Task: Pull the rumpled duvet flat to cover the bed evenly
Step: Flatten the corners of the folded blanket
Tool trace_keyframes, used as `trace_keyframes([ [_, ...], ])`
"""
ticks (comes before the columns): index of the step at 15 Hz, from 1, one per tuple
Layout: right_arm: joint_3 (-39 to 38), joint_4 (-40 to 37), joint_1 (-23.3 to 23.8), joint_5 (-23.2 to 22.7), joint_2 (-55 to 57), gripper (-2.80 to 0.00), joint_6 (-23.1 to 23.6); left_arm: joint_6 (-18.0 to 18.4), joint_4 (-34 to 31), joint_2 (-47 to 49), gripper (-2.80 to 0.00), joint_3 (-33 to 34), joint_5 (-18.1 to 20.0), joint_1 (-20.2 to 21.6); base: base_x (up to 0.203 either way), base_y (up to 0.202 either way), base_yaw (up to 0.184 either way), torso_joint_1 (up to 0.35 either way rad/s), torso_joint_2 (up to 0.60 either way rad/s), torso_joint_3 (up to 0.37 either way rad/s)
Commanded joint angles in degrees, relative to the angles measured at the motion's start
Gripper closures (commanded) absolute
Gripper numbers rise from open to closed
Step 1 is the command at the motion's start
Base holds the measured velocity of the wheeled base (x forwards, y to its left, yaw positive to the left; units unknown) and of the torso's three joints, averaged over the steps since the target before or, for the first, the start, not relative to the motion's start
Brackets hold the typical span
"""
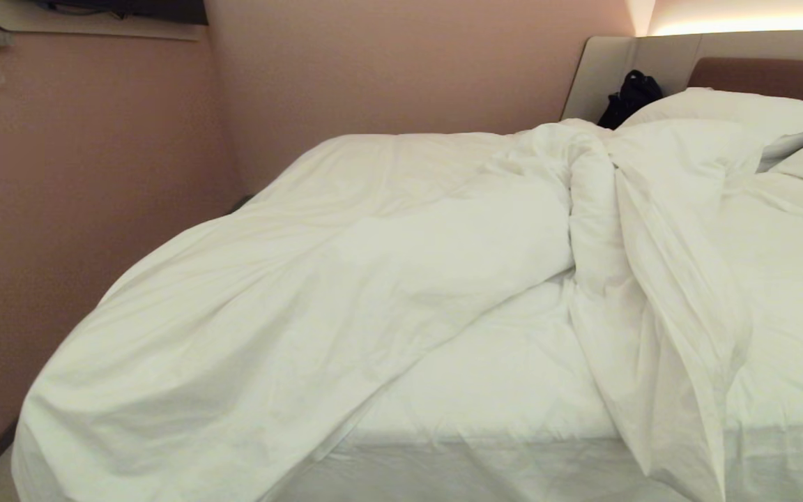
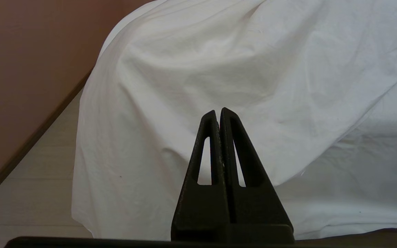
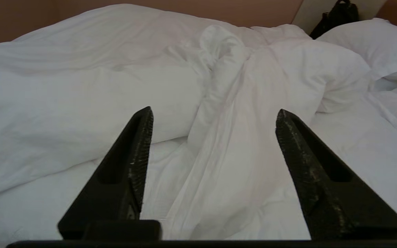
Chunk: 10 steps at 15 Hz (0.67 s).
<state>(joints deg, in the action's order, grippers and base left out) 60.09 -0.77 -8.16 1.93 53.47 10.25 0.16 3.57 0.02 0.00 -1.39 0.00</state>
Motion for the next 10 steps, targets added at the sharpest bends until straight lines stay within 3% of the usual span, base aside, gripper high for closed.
trace_keyframes([
  [1, 0.31, -0.02, -0.11, -0.09, 2.26, -2.8, -0.15, 0.02, 0.03, -0.02, 0.0, 0.0, -0.01, 0.0, 0.0, 0.0, 0.0, 0.0, 0.0, 0.0],
  [6, 3.61, 0.36, 0.43, 0.13, 15.18, -2.8, -4.97, 0.02, 0.03, -0.02, 0.0, 0.0, -0.01, 0.0, 0.0, 0.0, 0.0, 0.0, 0.0, 0.0],
  [8, 5.53, 0.44, 3.14, -0.52, 19.67, -2.8, -8.56, 0.02, 0.03, -0.02, 0.0, 0.0, -0.01, 0.0, 0.0, 0.0, 0.0, 0.0, 0.0, 0.0],
  [10, 7.42, 0.49, 7.71, -4.24, 24.81, -2.8, -10.68, 0.02, 0.03, -0.02, 0.0, 0.0, -0.01, 0.0, 0.0, 0.0, 0.0, 0.0, 0.0, 0.0],
])
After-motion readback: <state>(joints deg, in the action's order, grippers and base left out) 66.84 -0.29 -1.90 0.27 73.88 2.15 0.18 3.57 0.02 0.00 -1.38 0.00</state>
